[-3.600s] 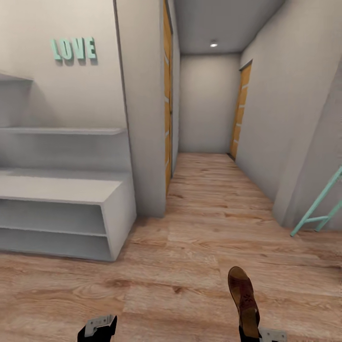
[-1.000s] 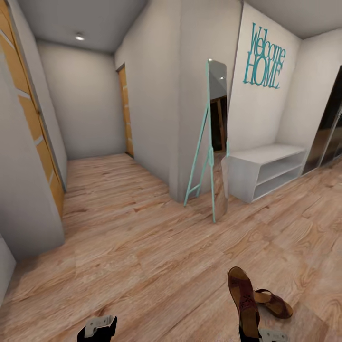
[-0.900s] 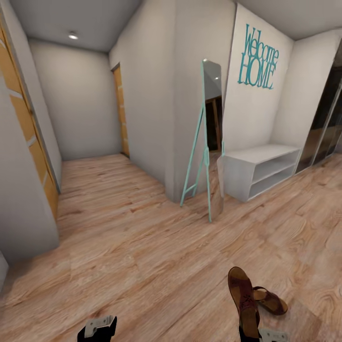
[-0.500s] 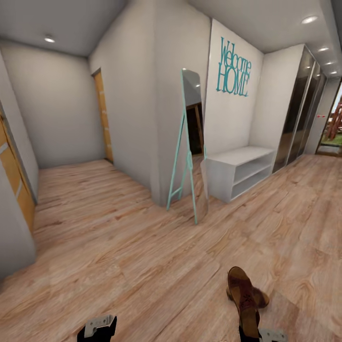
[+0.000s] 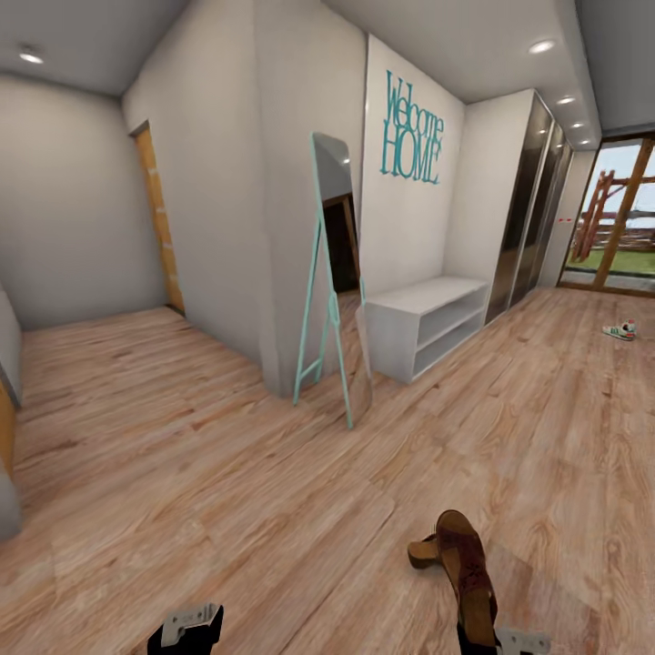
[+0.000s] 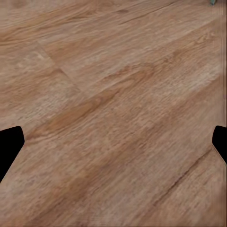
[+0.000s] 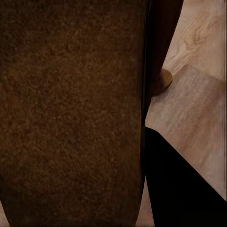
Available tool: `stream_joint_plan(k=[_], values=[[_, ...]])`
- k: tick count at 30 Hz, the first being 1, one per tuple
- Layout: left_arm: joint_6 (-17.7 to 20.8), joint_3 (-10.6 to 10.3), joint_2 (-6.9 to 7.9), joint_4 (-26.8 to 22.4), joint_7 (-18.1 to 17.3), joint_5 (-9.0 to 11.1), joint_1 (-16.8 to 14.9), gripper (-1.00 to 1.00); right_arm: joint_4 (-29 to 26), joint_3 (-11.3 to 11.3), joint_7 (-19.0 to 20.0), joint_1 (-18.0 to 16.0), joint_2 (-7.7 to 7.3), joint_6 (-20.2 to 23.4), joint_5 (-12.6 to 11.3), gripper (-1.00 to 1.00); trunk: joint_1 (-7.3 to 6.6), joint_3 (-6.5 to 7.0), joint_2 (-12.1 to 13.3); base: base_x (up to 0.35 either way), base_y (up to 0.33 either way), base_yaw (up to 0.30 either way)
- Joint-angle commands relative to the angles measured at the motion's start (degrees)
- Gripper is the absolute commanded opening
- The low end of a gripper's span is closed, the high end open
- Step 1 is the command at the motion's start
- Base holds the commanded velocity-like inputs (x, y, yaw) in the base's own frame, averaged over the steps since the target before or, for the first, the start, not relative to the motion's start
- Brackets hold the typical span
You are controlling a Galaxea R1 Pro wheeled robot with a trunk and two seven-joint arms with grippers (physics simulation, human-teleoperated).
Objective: Pick up the two gym shoes and the two sandals from the corridor floor and place them onto the hallstand (shoe rack) in the corridor, making sure they are on the rack and not on the floor. Arrange them so the two gym shoes are next to each other and the two sandals are next to each other.
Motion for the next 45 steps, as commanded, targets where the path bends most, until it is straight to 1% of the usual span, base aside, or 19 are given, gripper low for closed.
stream_joint_plan(k=[1,18,45], values=[[-0.10,0.11,0.00,0.03,-0.41,0.54,-0.02,1.00,0.05,0.13,0.04,-0.04,-0.01,-0.18,-0.70,-1.00,-0.24,0.05,0.39,0.000,0.000,-0.193],[-0.10,0.16,0.00,0.03,-0.41,0.54,-0.02,1.00,-0.05,0.22,0.04,-0.04,-0.05,-0.18,-0.70,-1.00,-3.97,1.78,7.21,0.000,0.000,-0.179],[-0.18,0.20,0.00,0.03,-0.32,0.54,-0.02,1.00,-0.14,0.13,0.04,-0.04,-0.05,-0.18,-0.70,-1.00,-3.97,-0.21,7.21,0.000,0.000,-0.176]])
